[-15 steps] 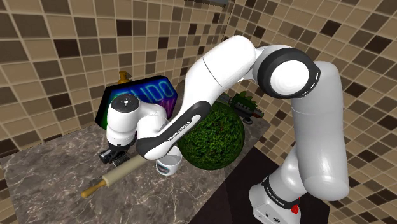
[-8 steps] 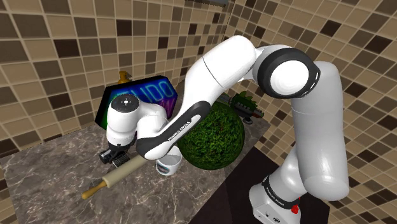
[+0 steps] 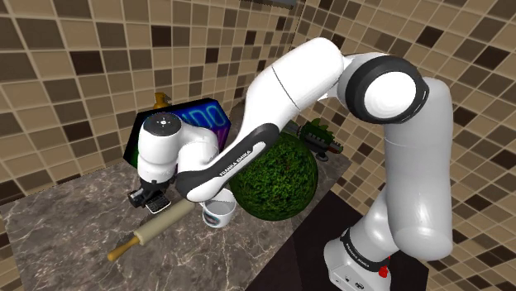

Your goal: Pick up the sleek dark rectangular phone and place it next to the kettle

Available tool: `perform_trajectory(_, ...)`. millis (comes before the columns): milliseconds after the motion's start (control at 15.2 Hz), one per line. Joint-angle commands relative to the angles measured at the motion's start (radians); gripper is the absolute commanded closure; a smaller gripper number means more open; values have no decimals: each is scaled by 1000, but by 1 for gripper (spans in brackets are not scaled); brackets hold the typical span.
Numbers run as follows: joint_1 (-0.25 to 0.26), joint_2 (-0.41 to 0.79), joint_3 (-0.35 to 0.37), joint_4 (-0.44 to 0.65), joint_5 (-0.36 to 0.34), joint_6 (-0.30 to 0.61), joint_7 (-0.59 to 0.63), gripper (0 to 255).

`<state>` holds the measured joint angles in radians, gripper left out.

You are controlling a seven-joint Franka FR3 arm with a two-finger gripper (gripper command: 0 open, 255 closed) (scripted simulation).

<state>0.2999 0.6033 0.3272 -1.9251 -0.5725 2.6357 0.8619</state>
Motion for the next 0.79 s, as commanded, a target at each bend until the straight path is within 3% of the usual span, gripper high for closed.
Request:
perform_trajectory(0,-9,-21,12,-6,13,-16,-11,255)
perform_trajectory(726,-54,-129,75,-15,94,-110,-77,255)
